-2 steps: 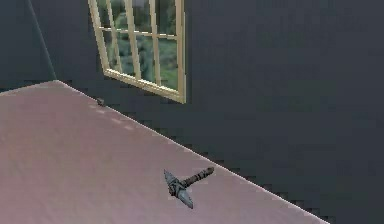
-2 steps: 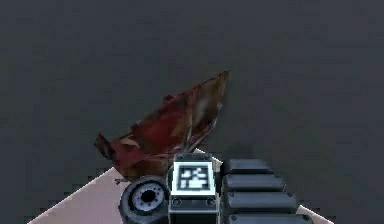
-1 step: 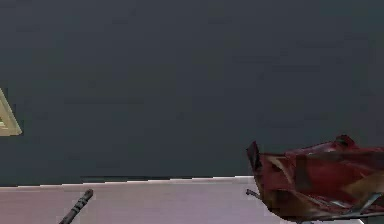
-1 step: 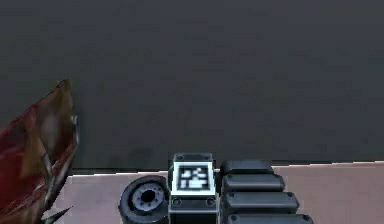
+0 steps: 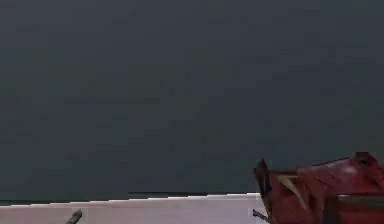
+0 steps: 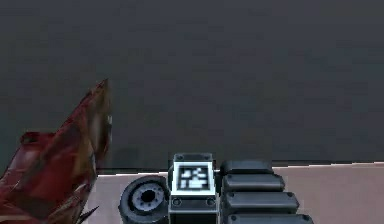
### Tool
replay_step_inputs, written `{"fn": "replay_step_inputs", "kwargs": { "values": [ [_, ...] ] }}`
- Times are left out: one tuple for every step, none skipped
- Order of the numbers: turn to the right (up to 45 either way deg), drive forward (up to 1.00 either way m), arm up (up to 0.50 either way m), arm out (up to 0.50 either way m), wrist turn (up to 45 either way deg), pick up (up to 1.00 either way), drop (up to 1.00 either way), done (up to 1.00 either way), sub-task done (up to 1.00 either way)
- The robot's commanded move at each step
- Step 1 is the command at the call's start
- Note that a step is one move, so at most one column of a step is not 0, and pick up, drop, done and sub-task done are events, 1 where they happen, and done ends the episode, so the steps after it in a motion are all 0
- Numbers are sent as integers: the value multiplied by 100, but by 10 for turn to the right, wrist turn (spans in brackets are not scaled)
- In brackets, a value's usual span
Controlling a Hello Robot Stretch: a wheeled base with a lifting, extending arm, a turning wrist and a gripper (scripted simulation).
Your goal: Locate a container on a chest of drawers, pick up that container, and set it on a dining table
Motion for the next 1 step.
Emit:
{"fn": "replay_step_inputs", "kwargs": {
  "values": [
    [-450, 0, 0, 0, 0, 0, 0, 0, 0]
  ]
}}
